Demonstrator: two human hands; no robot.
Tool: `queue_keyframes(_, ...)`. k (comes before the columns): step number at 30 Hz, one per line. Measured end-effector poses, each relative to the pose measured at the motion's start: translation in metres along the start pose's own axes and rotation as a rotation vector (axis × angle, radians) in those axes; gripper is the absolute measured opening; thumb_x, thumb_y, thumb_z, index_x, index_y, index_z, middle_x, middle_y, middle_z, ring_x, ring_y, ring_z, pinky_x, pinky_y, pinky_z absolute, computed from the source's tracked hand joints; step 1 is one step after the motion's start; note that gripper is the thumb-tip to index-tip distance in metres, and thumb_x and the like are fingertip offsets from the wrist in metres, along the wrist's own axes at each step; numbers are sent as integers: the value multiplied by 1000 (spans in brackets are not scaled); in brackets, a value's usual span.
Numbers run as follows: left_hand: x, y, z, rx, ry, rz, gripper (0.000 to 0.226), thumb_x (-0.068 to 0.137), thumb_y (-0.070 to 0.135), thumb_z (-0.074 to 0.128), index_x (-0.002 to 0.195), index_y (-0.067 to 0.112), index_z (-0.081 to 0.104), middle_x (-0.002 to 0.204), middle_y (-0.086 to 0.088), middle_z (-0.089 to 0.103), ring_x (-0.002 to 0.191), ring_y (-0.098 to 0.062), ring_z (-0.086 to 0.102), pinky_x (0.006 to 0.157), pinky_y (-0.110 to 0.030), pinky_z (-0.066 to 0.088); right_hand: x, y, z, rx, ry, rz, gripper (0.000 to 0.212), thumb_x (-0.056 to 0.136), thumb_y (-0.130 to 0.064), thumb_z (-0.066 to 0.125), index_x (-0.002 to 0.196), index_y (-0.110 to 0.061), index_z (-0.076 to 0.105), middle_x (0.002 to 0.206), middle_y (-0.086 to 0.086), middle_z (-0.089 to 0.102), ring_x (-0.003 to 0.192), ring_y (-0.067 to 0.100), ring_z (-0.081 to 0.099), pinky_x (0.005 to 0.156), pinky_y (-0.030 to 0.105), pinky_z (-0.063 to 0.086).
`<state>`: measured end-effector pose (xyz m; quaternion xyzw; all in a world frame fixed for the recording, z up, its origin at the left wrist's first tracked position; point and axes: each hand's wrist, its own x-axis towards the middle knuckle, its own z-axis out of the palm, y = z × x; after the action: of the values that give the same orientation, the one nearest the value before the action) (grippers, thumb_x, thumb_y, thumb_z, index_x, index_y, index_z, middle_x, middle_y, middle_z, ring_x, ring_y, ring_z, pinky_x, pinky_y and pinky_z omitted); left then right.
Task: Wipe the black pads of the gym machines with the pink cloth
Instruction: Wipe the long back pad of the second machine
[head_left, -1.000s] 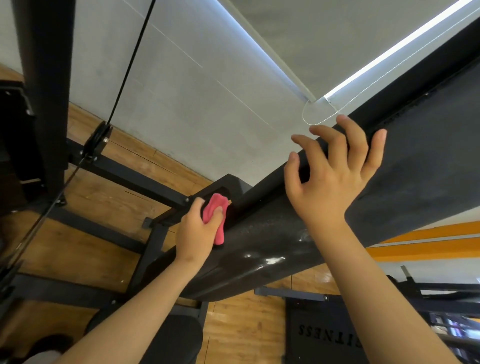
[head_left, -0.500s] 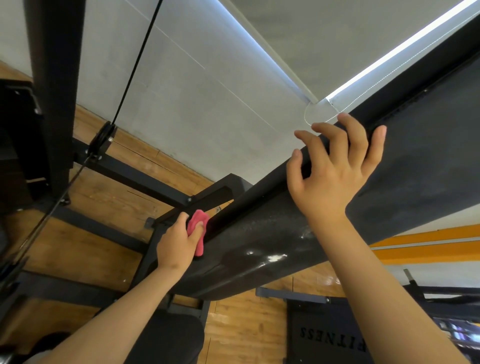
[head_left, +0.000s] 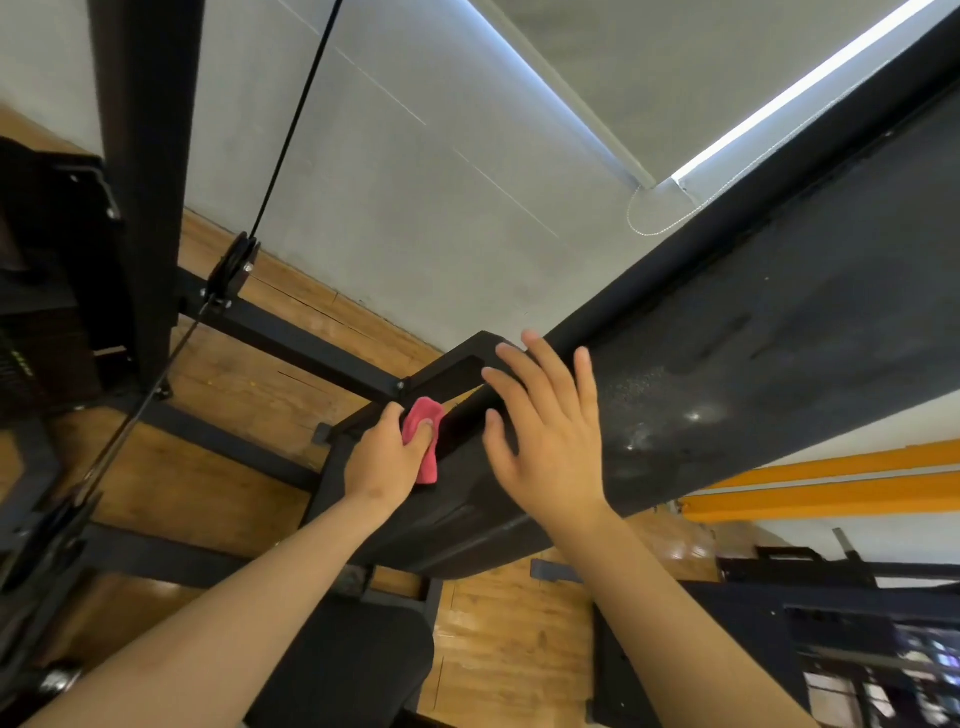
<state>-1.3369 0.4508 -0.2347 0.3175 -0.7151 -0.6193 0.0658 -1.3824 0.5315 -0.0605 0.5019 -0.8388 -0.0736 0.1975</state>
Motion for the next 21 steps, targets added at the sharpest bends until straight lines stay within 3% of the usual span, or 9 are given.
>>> queue_keyframes(6,2,-6,2,-67,11,31,31,97,39,49,116,15,53,96,2,64,85,-14,64,67,-28,53,2,-2,19,-84,30,31,36,90,-23,53,122,-11,63,135,5,57,139,19,32,120,38,0)
queue_keyframes(10,-1,-8,6,-98,44,63,29,96,39,50,110,14,53,89,2,63,77,-12,63,61,-24,51,5,3,35,-242,29,44,37,94,-30,50,124,-14,65,132,1,61,135,17,36,120,35,-3)
queue_keyframes(21,2,-31,15,16,76,44,32,96,39,49,115,14,52,92,-2,65,76,-15,64,60,-25,47,5,4,40,-259,114,35,37,96,-32,45,121,-15,66,123,0,65,130,17,40,119,35,-2)
